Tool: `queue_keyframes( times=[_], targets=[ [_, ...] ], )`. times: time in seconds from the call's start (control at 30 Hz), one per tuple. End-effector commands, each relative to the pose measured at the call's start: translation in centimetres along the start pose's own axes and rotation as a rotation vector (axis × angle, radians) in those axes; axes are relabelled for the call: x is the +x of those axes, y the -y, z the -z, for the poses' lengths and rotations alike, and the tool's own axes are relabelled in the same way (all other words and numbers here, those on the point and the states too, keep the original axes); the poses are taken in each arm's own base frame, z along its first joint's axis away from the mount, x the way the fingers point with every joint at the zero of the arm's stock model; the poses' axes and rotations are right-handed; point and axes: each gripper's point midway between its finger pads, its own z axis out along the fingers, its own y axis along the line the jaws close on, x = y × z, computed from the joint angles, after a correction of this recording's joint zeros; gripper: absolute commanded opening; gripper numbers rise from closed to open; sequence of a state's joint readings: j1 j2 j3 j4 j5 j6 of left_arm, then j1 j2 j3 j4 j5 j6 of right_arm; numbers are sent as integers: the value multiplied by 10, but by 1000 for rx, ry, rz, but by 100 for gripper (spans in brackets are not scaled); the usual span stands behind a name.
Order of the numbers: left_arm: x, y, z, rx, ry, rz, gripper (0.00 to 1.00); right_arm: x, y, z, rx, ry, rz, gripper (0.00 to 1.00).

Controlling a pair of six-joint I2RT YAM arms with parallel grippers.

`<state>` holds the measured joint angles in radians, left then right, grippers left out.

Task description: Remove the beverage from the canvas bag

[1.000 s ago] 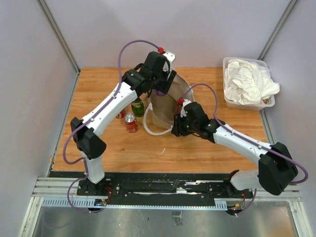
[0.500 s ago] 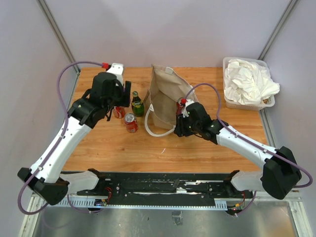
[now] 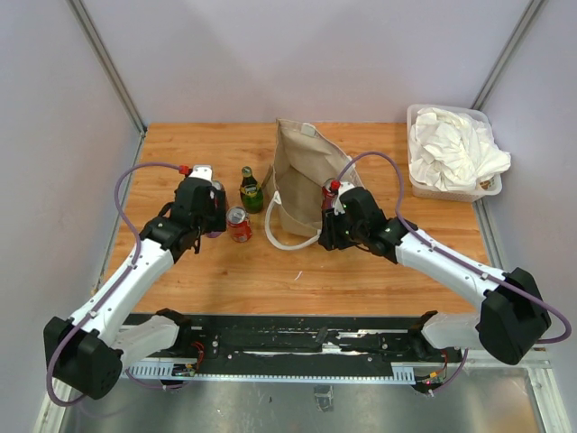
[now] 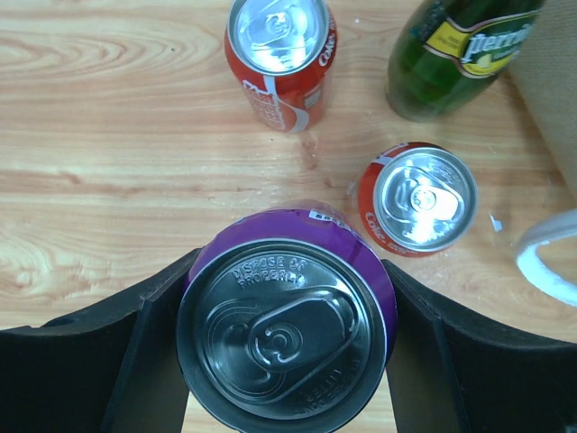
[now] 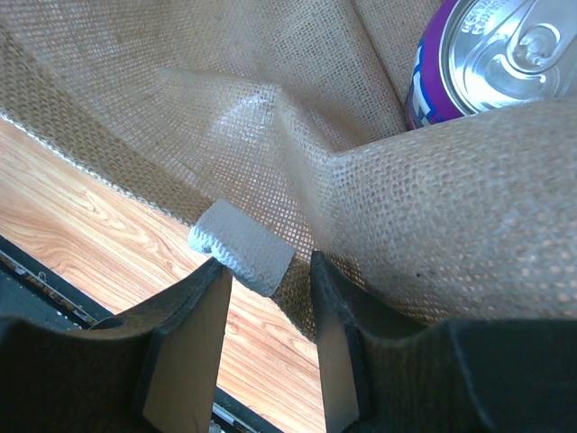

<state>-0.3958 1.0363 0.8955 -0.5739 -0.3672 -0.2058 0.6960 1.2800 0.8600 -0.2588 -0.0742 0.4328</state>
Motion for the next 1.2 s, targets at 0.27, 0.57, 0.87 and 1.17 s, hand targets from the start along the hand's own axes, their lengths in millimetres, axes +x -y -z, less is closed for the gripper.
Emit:
queue_keyframes(
  times=[0.27, 0.57, 0.87, 1.17],
  targets=[
    [-21, -26, -35, -49, 197, 157, 2, 1, 1, 13, 46, -47, 65, 45],
    [-14, -34, -61, -43, 181, 193, 12, -16, 2, 22, 73, -22, 92, 51],
    [1, -25, -85, -24, 114, 183, 19, -20, 3, 22, 90, -15, 97, 54],
    [14, -22, -94, -18, 60, 168, 52, -26, 3, 17, 97, -26, 119, 55]
  ],
)
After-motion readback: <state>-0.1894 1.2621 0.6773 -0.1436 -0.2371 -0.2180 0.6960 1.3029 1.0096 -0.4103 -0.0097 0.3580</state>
